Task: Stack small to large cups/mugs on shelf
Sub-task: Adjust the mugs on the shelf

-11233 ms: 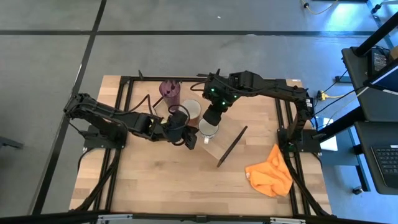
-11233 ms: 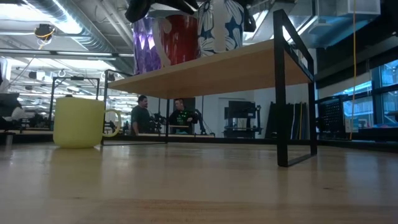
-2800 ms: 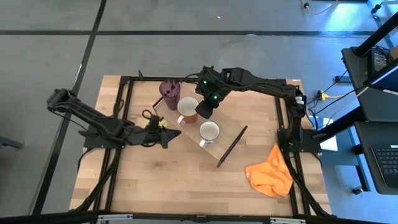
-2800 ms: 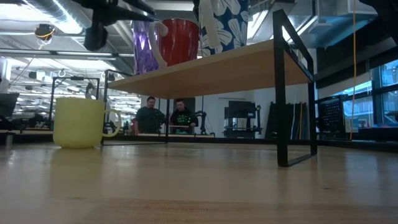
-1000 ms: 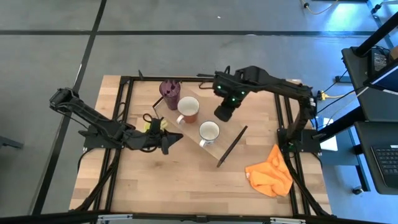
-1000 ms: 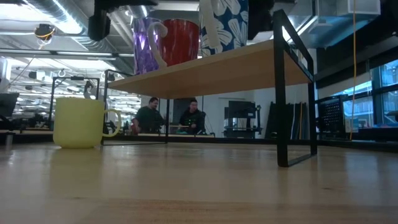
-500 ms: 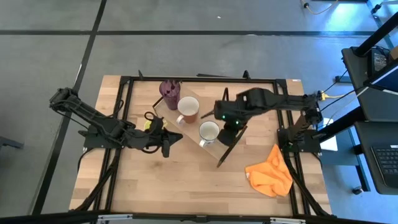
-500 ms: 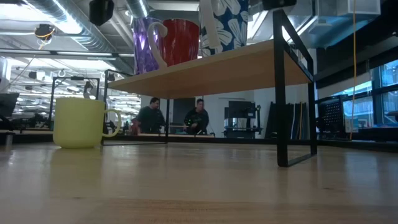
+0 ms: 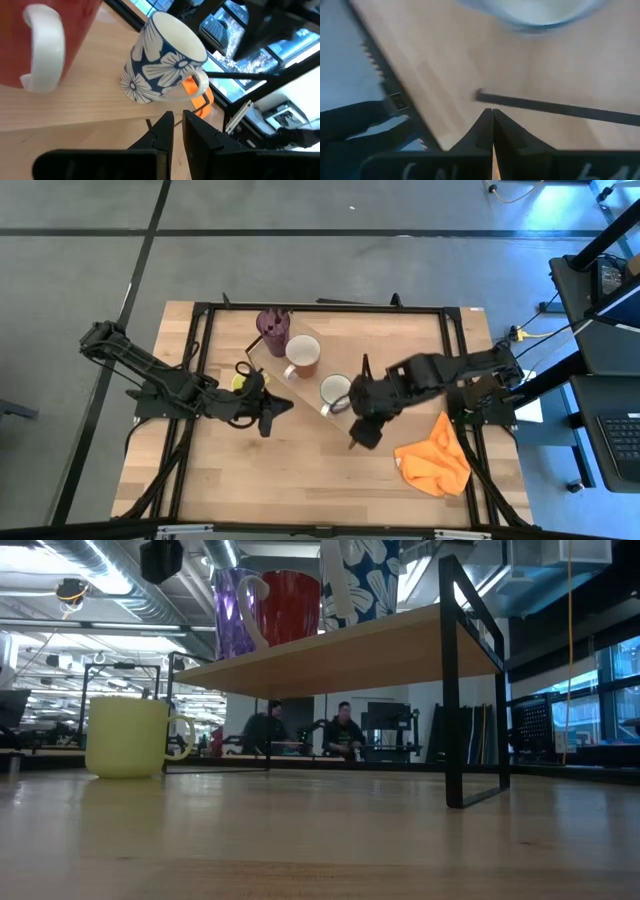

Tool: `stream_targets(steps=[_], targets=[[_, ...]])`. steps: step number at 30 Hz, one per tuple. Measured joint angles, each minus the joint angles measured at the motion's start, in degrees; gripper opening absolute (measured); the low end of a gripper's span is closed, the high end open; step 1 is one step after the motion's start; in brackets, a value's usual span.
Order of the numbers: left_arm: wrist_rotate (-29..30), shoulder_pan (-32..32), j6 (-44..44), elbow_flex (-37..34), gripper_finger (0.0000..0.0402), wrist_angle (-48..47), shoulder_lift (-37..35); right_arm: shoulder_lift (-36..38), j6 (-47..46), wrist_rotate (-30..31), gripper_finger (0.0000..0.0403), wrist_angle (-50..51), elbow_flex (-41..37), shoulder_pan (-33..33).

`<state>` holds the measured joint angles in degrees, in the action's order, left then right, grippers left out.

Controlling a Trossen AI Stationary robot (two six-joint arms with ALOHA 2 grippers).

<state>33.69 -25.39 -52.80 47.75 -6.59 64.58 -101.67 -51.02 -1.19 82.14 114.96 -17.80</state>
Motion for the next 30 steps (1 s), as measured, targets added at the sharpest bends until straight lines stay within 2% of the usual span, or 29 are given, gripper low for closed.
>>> stream_targets(steps=[3, 7, 10, 12, 17, 20, 24, 30], targets=[[-0.9, 0.0, 0.9, 0.0, 0.0033, 0.0, 0.0, 0.4, -0.1, 1.1, 0.0006, -6.0, 0.0, -3.0], [-2.4, 0.5, 1.2, 0.0, 0.0033, -0.3, 0.0, 0.7, -3.0, 9.3, 0.0006, -5.6, 0.0, -5.8], [-4.3, 1.2, 2.5, 0.0, 0.0033, -0.3, 0.0, 1.2, -5.5, 14.5, 0.0006, -5.2, -3.3, -6.7], [-5.0, 1.5, 2.8, 0.0, 0.0033, -0.3, 0.0, 2.5, -5.9, 14.6, 0.0005, -8.6, -8.1, -7.0], [-6.2, 1.5, 3.5, 0.0, 0.0033, -0.5, 0.0, 9.6, -7.9, 13.9, 0.0003, -25.5, -24.5, -7.0], [-6.2, 1.4, 3.5, 0.0, 0.0033, -0.5, 0.0, 16.1, -11.8, 17.7, 0.0002, -32.9, -33.0, -7.5], [-6.2, 1.5, 3.5, 0.0, 0.0033, -0.5, 0.0, 24.3, -14.7, 23.8, 0.0002, -37.2, -41.7, -7.8], [-6.4, 3.4, 3.4, 0.0, 0.0033, -0.4, 0.0, 28.7, -14.5, 22.5, 0.0002, -47.7, -51.1, -6.5]])
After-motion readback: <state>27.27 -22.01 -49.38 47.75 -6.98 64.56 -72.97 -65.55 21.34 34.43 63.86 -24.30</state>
